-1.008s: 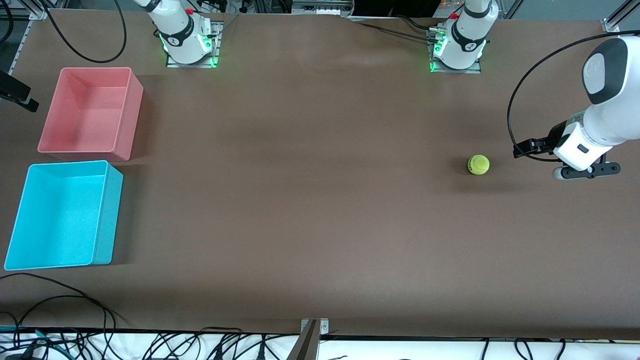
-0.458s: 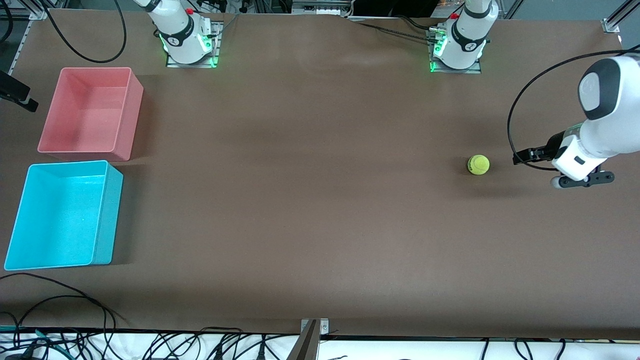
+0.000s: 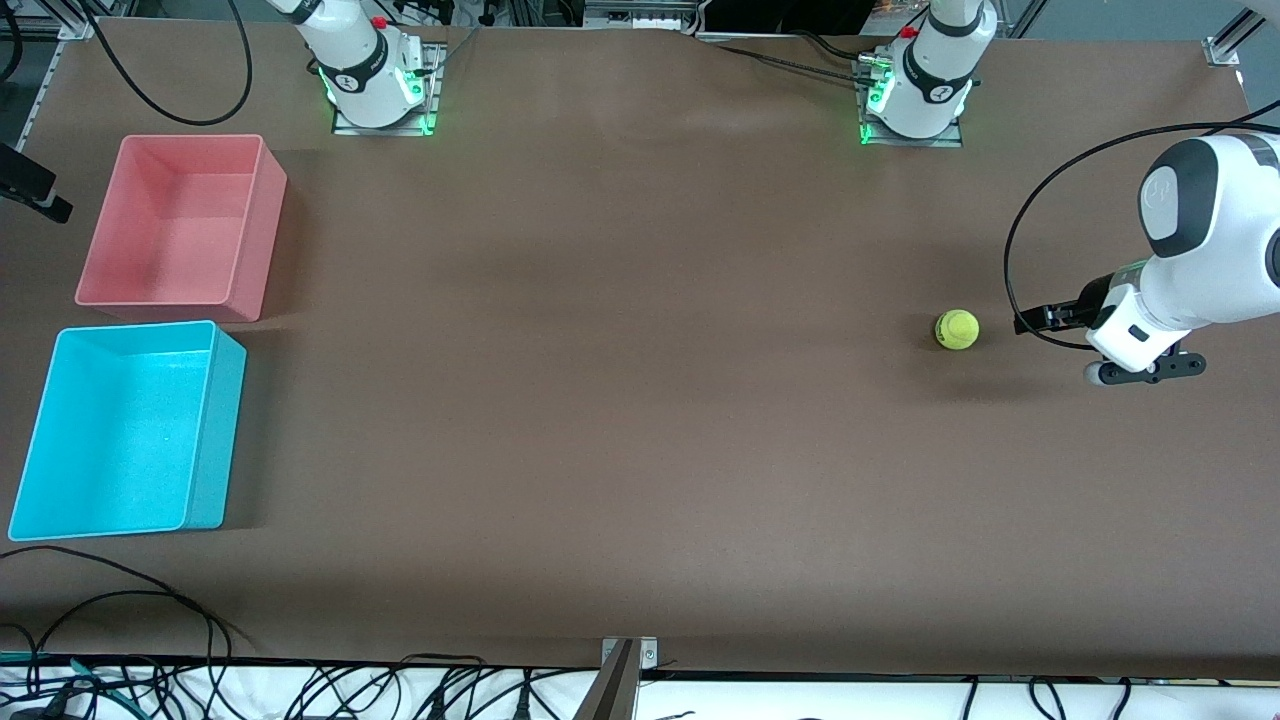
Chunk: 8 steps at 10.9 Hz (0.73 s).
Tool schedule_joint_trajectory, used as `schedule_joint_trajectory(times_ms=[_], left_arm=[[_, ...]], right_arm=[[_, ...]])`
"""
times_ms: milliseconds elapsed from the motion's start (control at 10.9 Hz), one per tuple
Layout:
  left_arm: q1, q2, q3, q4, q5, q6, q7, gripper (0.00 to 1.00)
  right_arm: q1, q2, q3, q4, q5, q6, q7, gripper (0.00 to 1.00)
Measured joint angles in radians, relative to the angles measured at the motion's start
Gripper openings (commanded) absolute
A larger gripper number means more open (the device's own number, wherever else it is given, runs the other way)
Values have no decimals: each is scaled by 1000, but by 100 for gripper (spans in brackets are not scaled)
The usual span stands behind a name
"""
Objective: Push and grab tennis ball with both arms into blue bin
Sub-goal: 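Move the left gripper down beside the tennis ball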
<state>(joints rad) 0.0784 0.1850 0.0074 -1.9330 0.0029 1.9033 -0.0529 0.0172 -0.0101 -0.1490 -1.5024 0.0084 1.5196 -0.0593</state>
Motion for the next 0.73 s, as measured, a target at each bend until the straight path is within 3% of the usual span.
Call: schedule_joint_trajectory(times_ms=[275,366,550,733], left_arm=[[0,-23,-22,-81,0,118,0,100],[0,-40,-25,-152,0,205,0,93],[0,-74,-25,-262,0,285,19,47],[1,-95,-25,-305,2,295,195,14]], right_arm=[[0,0,-1,0,0,0,0,100],[0,0,-1,0,0,0,0,100],[0,0,-1,0,0,0,0,100],[0,0,-1,0,0,0,0,100]])
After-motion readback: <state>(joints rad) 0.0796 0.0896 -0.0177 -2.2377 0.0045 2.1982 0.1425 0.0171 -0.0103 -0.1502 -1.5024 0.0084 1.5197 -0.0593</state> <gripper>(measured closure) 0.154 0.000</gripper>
